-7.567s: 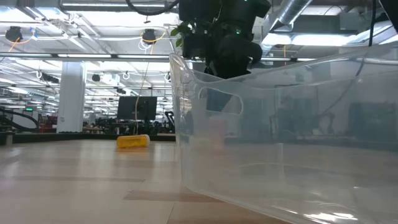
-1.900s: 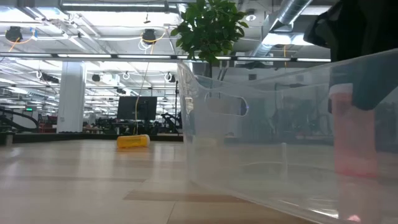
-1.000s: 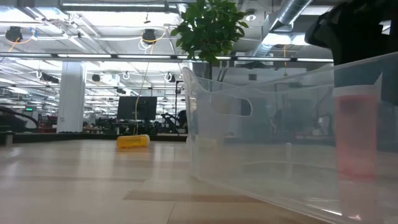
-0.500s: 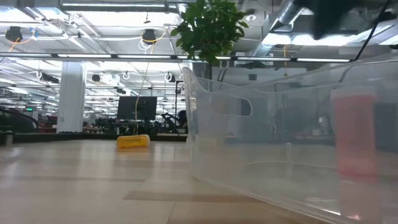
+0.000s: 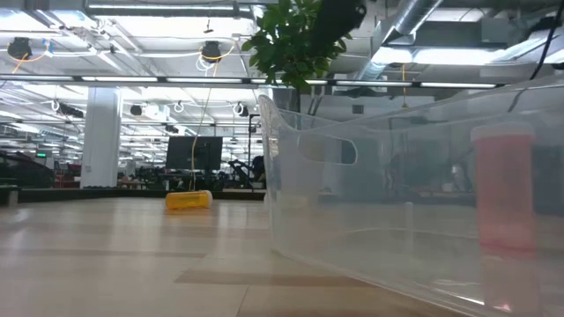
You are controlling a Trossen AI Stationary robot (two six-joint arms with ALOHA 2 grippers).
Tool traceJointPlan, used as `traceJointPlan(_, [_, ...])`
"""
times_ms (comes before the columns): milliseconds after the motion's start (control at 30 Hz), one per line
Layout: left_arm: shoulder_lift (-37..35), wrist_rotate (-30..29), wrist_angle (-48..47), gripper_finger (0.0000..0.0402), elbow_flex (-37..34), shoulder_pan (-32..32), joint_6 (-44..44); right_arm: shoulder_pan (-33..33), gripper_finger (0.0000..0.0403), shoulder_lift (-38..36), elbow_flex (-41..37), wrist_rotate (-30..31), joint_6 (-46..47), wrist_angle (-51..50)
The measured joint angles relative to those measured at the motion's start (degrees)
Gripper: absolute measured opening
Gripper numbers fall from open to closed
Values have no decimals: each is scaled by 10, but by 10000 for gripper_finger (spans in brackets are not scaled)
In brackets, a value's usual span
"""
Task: Pick and place medicine bottles into bin by pill shape (circle, oval)
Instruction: Put the yellow pill bottle into the left transparent bin
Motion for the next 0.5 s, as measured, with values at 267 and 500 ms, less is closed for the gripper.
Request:
traceJointPlan(267, [0, -1, 0, 295, 0, 0, -4, -69, 219, 31, -8, -43, -92, 6])
traceJointPlan(500, [-1, -8, 0, 295, -12, 0, -11, -88, 219, 81, -14, -52, -147, 5])
